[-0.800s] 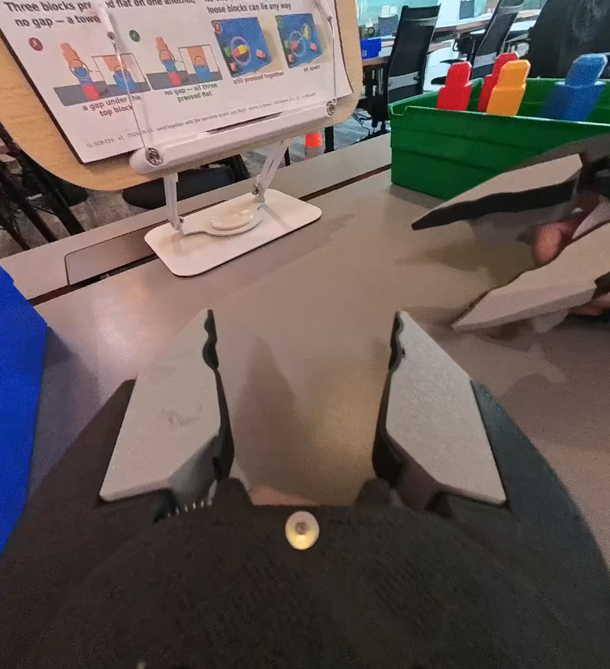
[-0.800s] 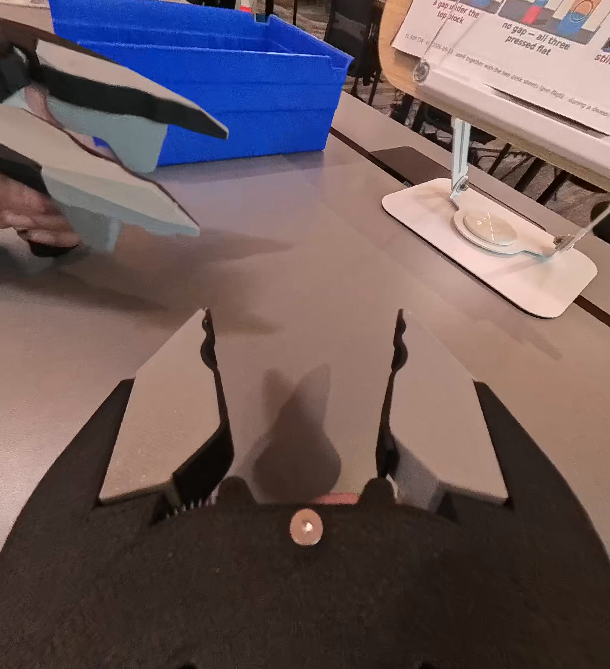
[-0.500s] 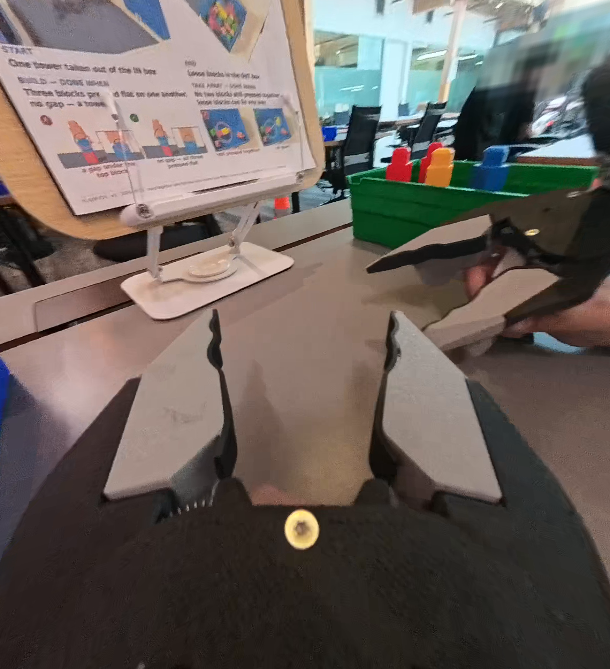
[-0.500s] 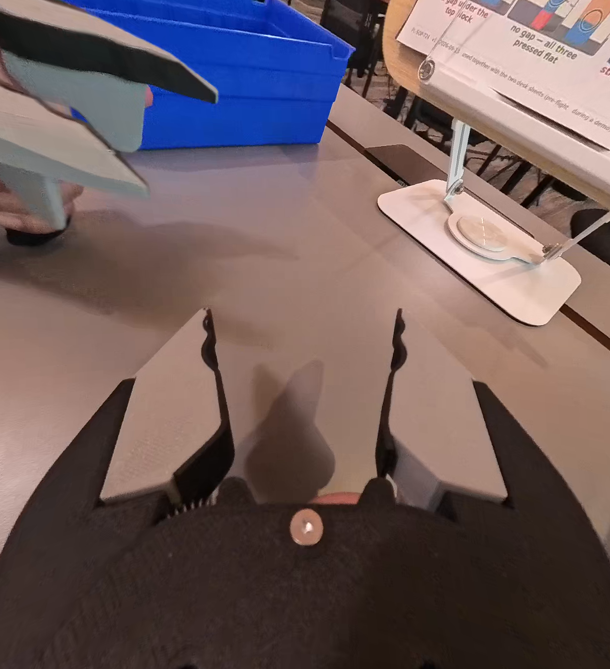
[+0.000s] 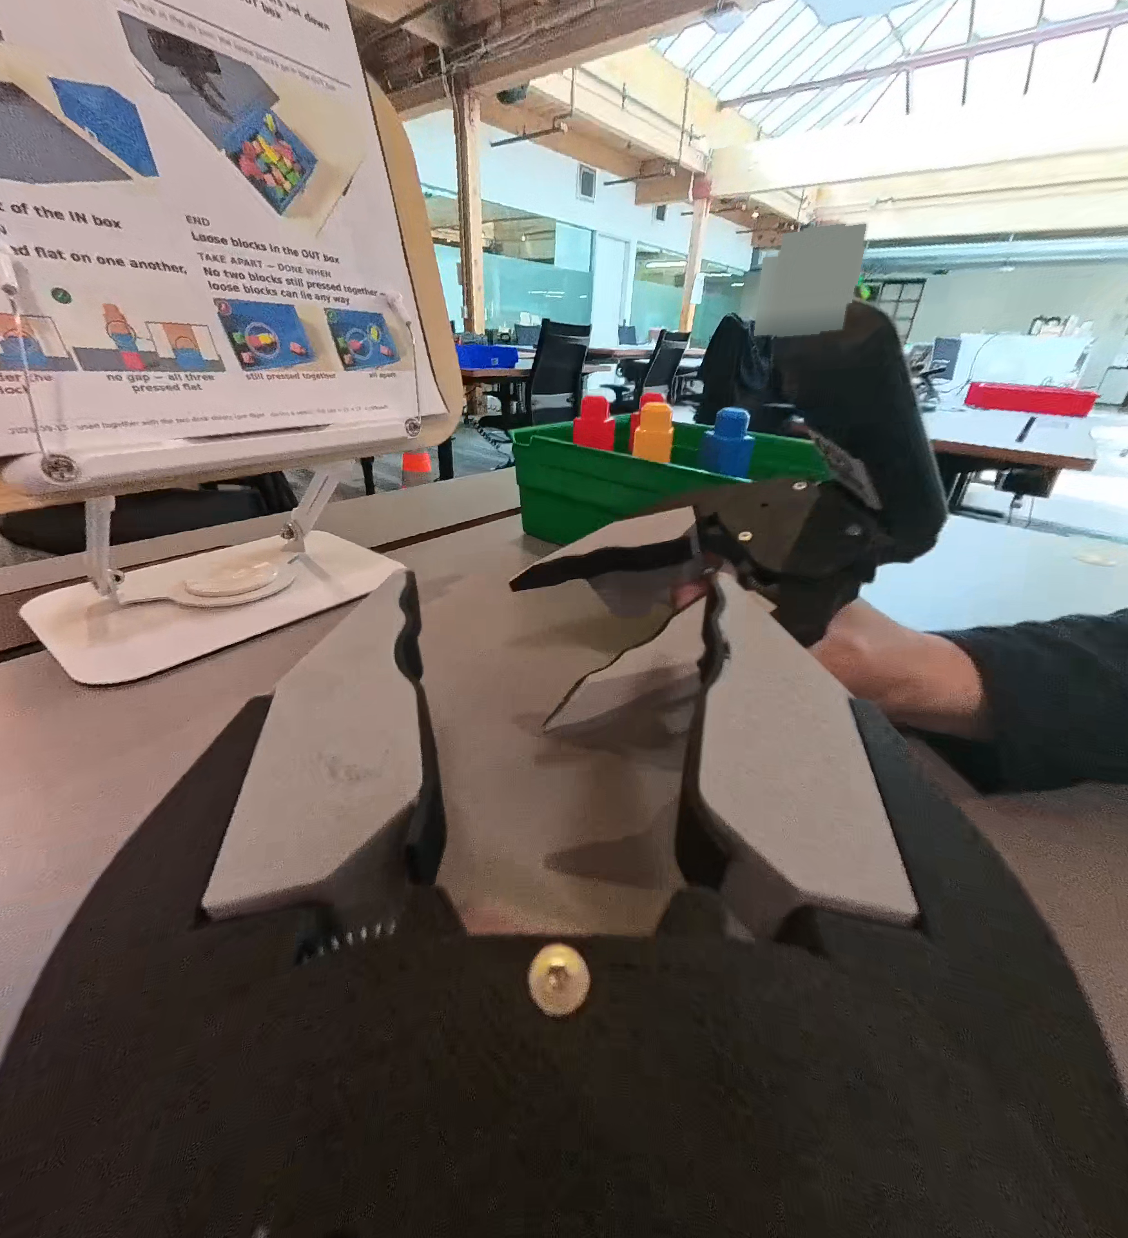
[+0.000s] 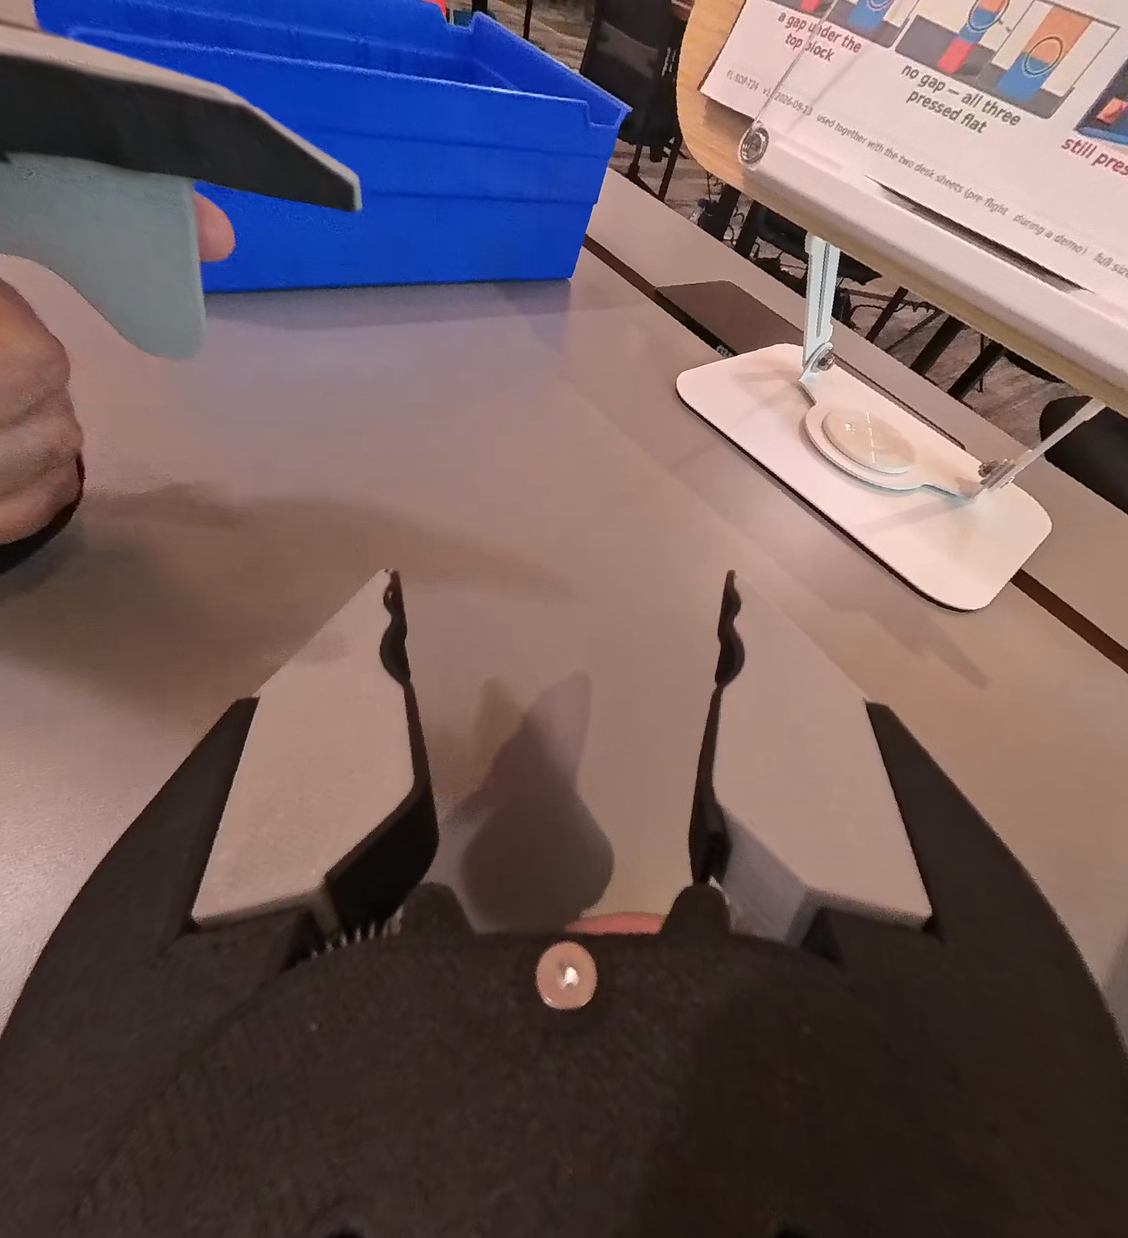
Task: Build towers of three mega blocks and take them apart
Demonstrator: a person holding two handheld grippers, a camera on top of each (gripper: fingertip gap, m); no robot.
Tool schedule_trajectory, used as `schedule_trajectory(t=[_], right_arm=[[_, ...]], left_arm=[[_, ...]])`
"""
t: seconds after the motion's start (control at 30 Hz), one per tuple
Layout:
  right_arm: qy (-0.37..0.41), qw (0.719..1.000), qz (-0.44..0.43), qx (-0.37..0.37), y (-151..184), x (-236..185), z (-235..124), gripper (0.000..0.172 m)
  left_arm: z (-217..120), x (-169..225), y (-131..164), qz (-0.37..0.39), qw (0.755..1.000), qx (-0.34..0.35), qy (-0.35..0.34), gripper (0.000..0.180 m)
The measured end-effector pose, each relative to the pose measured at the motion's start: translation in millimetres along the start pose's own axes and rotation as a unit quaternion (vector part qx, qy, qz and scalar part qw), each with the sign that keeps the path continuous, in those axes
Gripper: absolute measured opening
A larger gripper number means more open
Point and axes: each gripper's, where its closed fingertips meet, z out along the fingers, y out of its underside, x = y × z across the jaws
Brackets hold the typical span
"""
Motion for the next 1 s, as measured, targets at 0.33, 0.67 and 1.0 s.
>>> schedule_trajectory(t=[0.33,0.67,1.0], right_arm=[[0.007,1.000,-0.007,-0.001,0.3,1.6,0.9,0.093],[0.013,1.000,0.008,0.004,-0.1,6.1,-0.8,0.095],[0.009,1.000,0.004,0.001,2.0,-2.7,-7.9,0.097]], left_arm=[[-4.0,-3.0,-4.6,0.036,0.999,0.003,-0.027,0.083],[-17.7,-18.6,-13.8,0.037,0.998,0.016,-0.057,0.081],[-32.5,5.2,-12.0,0.048,0.998,0.011,-0.031,0.083]])
